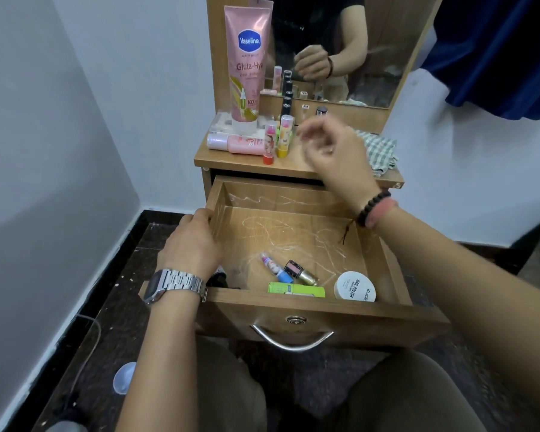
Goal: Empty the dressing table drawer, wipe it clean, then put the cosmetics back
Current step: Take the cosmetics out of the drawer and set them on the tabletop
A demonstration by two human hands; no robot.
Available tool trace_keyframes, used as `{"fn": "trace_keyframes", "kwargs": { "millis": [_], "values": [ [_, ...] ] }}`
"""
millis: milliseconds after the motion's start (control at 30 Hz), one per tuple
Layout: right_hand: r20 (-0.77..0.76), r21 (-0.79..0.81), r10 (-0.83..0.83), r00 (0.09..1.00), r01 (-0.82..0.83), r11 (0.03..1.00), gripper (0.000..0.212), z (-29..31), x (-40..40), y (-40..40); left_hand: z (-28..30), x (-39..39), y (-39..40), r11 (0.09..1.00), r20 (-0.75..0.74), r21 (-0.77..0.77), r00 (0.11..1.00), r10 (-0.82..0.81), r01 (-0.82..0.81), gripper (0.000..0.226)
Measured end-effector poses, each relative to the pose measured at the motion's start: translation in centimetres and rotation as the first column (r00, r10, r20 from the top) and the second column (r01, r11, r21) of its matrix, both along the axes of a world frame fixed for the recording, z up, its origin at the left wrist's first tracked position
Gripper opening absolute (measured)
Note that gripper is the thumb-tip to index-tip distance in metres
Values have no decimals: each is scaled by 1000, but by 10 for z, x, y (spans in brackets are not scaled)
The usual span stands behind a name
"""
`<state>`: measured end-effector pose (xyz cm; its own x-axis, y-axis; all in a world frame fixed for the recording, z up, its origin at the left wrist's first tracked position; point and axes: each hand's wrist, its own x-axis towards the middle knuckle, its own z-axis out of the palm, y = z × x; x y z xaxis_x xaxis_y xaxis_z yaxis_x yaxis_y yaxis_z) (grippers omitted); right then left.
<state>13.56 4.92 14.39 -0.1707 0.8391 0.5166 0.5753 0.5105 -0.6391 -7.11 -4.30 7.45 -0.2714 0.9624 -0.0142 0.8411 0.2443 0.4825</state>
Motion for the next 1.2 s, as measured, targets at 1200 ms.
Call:
{"fn": "trace_keyframes", "kwargs": {
  "millis": [1200],
  "values": [
    [-290,-408,-94,952,-34,912,22,-59,22,-138,21,62,-33,899,632,366,646,-428,238,26]
  ]
}}
